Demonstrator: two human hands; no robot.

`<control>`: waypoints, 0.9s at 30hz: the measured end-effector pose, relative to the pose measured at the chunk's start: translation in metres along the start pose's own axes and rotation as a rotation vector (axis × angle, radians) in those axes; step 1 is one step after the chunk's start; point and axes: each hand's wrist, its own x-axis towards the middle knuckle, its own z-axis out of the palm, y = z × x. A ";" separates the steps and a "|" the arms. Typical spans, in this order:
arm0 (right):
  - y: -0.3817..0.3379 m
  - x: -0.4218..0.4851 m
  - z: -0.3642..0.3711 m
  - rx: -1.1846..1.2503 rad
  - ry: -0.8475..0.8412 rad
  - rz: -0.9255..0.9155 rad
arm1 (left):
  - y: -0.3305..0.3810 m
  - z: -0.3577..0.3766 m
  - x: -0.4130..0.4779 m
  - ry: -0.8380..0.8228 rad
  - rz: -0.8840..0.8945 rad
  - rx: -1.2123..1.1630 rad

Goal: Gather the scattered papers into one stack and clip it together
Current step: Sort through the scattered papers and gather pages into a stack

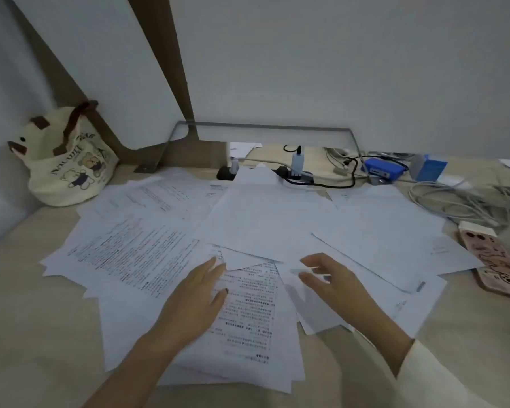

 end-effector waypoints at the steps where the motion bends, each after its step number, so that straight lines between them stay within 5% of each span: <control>1: -0.001 0.008 0.005 -0.123 0.004 -0.026 | -0.001 0.001 0.006 0.024 0.009 0.001; 8: 0.011 0.071 0.036 -0.592 -0.064 -0.271 | -0.009 0.013 0.054 0.023 -0.024 -0.054; 13: 0.022 0.084 0.049 -0.719 0.152 -0.472 | -0.017 0.024 0.064 -0.027 -0.040 0.016; 23: -0.046 0.078 -0.021 0.457 0.078 -0.179 | 0.017 -0.054 0.073 0.453 -0.207 -0.711; 27: -0.072 0.066 -0.054 0.711 -0.009 -0.134 | 0.030 -0.076 0.072 0.423 -0.175 -0.942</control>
